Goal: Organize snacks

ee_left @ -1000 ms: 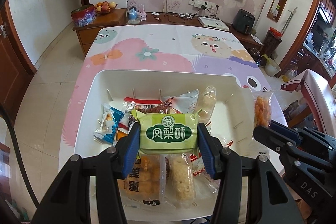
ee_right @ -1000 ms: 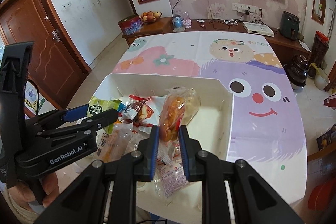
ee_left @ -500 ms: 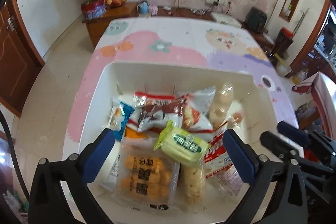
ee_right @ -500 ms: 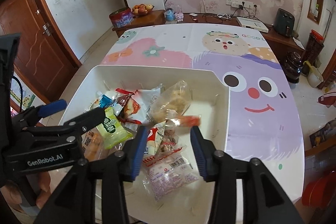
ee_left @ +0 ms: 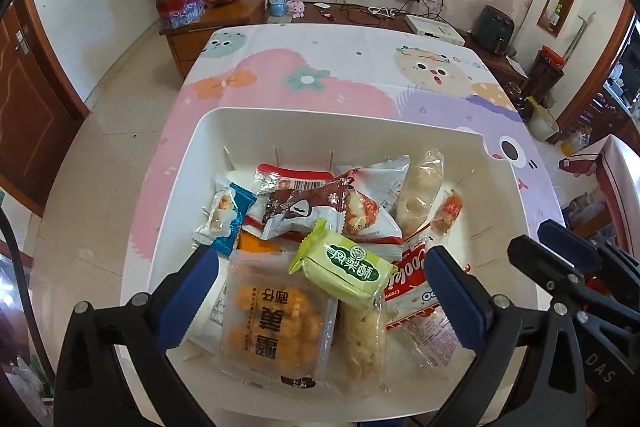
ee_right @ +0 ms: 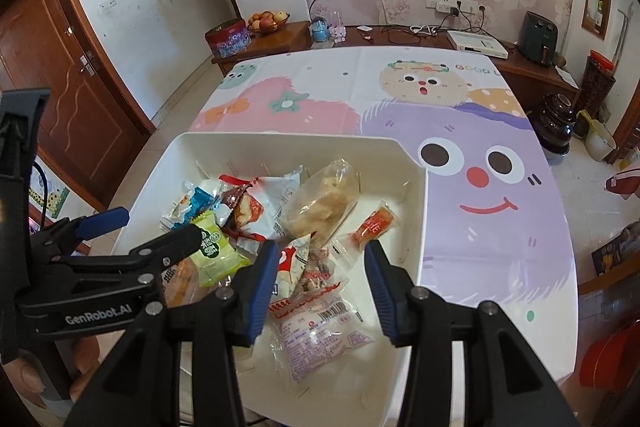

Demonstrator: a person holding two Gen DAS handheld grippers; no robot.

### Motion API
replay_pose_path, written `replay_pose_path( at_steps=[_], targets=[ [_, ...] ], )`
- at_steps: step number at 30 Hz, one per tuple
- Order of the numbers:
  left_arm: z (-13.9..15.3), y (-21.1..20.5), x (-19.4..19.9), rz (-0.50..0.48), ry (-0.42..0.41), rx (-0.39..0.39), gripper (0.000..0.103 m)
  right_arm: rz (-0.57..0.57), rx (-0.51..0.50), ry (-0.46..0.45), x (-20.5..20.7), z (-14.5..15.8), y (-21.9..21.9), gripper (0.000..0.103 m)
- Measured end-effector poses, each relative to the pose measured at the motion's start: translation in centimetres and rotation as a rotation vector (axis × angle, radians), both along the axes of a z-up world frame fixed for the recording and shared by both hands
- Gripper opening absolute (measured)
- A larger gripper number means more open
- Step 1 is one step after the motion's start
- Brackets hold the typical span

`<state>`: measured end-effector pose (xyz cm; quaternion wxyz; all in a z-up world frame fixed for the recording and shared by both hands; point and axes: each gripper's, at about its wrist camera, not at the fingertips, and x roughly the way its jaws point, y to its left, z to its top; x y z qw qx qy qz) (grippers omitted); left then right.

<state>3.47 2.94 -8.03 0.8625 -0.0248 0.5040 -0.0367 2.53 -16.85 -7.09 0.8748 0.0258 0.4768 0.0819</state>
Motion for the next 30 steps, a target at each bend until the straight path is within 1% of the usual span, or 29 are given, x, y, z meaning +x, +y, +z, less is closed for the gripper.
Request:
replay_pose_path(
  at_steps=[6, 9, 13, 16, 19, 24, 30],
  targets=[
    [1.8, -0.5, -0.9, -0.004, -0.018, 0.008, 0.102, 0.001, -0.009, -0.028, -0.8, 1.5, 0.1, 0.045],
    [3.3, -0.9, -1.7, -0.016, -0.049, 0.027, 0.102, -0.001, -0.006, -0.037, -1.4, 2.2, -0.1, 0.045],
    [5.1, -1.3, -2.6, -0.025, -0.085, 0.032, 0.102, -0.021, 0.001, -0.055, -2.2, 3.7, -0.7, 0.045],
    [6.1, -1.6, -3.1, -0.022, -0.081, 0.038, 0.102, -0.039, 0.011, -0.072, -2.9, 4.8, -1.0, 0.045],
    [6.9, -1.9, -3.7, -0.016, -0.095, 0.04, 0.102, -0.058, 0.007, -0.101, -3.6, 5.9, -1.2, 0.045],
    [7.3, -1.9, -4.5, 0.001, -0.086, 0.045, 0.102, -0.078, 0.0, -0.126, -4.7, 6.7, -1.5, 0.045],
    [6.9, -2.0, -4.8, 0.007, -0.066, 0.047, 0.102, -0.085, 0.003, -0.11, -4.9, 6.4, -1.8, 0.045]
  ],
)
